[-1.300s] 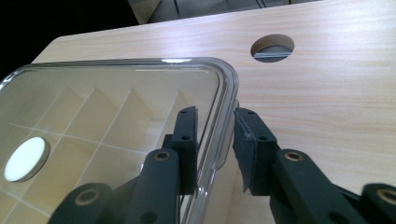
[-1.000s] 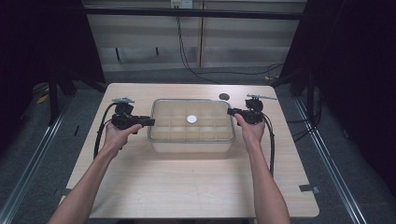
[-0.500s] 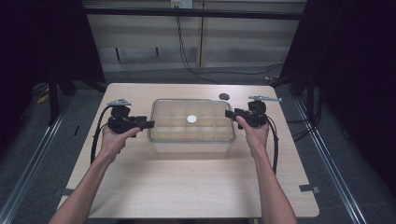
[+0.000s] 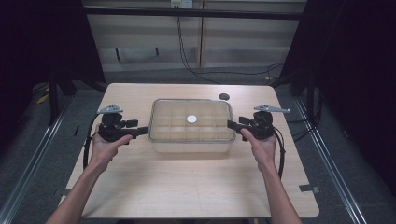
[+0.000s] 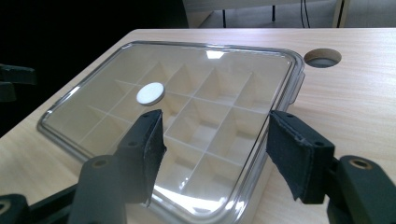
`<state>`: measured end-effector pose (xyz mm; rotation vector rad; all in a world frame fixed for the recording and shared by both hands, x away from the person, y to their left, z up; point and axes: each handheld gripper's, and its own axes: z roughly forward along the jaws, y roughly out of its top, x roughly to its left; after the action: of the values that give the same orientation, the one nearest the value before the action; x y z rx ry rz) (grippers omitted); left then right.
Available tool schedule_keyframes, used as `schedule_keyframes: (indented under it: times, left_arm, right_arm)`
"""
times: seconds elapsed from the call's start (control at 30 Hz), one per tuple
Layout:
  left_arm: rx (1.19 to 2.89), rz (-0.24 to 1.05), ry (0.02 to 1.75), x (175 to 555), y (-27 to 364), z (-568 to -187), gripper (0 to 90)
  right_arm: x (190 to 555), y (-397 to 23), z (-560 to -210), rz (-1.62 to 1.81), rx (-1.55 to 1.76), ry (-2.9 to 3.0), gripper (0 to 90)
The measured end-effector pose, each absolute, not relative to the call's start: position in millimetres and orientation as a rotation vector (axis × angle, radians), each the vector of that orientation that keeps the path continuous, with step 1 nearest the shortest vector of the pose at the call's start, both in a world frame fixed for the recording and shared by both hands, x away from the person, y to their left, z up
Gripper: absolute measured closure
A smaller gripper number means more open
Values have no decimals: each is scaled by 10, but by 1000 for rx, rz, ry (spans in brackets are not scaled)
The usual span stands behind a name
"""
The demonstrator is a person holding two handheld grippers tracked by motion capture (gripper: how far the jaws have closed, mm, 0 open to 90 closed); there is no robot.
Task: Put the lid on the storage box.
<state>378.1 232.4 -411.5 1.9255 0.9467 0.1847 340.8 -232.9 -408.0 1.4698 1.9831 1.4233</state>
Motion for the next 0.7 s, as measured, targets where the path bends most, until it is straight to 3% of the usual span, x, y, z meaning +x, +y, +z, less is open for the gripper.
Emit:
schedule_keyframes:
  times: [0.47, 0.7]
  left_arm:
    - [1951, 201, 942, 3495, 2429, -4133, 371]
    - [1953, 221, 955, 3352, 2479, -4155, 320]
  right_arm:
    - [3015, -2471, -3983, 1422, 1449, 1971, 342]
    - [2742, -2517, -4008, 1412, 1423, 1978, 343]
